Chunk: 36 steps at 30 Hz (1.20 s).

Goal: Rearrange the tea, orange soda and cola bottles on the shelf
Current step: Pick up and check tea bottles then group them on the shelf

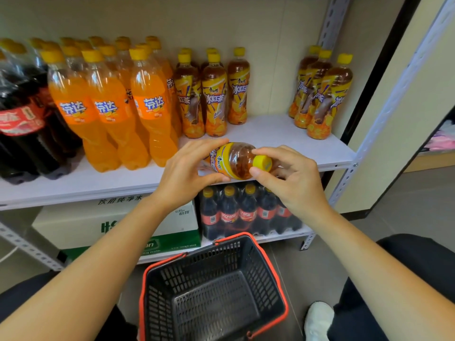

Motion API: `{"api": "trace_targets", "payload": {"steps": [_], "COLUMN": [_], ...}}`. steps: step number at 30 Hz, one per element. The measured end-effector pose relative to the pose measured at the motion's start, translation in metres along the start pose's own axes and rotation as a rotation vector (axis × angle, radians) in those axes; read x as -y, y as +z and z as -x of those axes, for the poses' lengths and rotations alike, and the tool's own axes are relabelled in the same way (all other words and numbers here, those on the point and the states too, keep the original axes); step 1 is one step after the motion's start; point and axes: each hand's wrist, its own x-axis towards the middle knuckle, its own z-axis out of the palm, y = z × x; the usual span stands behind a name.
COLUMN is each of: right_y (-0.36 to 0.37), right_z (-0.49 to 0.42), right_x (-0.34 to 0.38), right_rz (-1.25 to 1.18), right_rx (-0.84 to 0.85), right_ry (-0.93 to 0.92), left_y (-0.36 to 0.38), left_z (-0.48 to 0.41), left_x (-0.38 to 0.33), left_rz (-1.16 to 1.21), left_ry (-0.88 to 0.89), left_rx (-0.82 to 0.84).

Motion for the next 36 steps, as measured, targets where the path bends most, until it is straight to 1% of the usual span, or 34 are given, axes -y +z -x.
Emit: {"api": "trace_targets", "payload": {"steps": [6, 11, 15, 19, 21, 24, 26, 28, 29, 32, 34, 36], "right_y": [-0.005, -0.005, -0.004, -0.002, 0.000, 0.000, -0.002, -0.003, -0.003, 0.001, 0.007, 0.011], "right_z": [-0.005, -0.005, -0.006, -0.007, -0.008, -0.010, -0.011, -0.011, -0.011, -0.009, -0.007, -0.007], "right_x": [0.001, 0.002, 0.006, 0.011, 0.012, 0.013, 0.010, 0.001, -0.004, -0.014, -0.017, -0.021], "right_rz": [-0.161, -0.433, -0.553, -0.615, -0.596, -0.555, -0.442, -0.274, -0.187, 0.027, 0.073, 0.056], "right_rx": [0.018, 0.027, 0.030, 0.034, 0.056, 0.095, 0.049, -0.001, 0.004, 0.119, 0.212, 0.252], "right_ry": [0.084, 0.166, 0.164, 0.132, 0.102, 0.049, 0.041, 0.083, 0.119, 0.246, 0.293, 0.302], "left_y": [0.001, 0.000, -0.001, -0.003, -0.004, -0.005, -0.005, -0.004, -0.005, -0.005, -0.004, 0.000], "left_z": [0.003, 0.002, -0.001, -0.007, -0.011, -0.015, -0.018, -0.020, -0.022, -0.023, -0.024, -0.025], "left_x": [0.001, 0.003, -0.001, -0.007, -0.009, -0.013, -0.015, -0.019, -0.020, -0.027, -0.033, -0.037], "left_rz": [0.001, 0.036, 0.080, 0.125, 0.142, 0.266, 0.327, 0.419, 0.475, 0.633, 0.743, 0.810], "left_ry": [0.013, -0.028, -0.045, -0.075, -0.084, -0.104, -0.142, -0.209, -0.239, -0.333, -0.452, -0.547], "left_rx": [-0.001, -0.017, -0.036, -0.010, -0.006, 0.000, -0.026, -0.078, -0.107, -0.158, -0.154, -0.145]}}
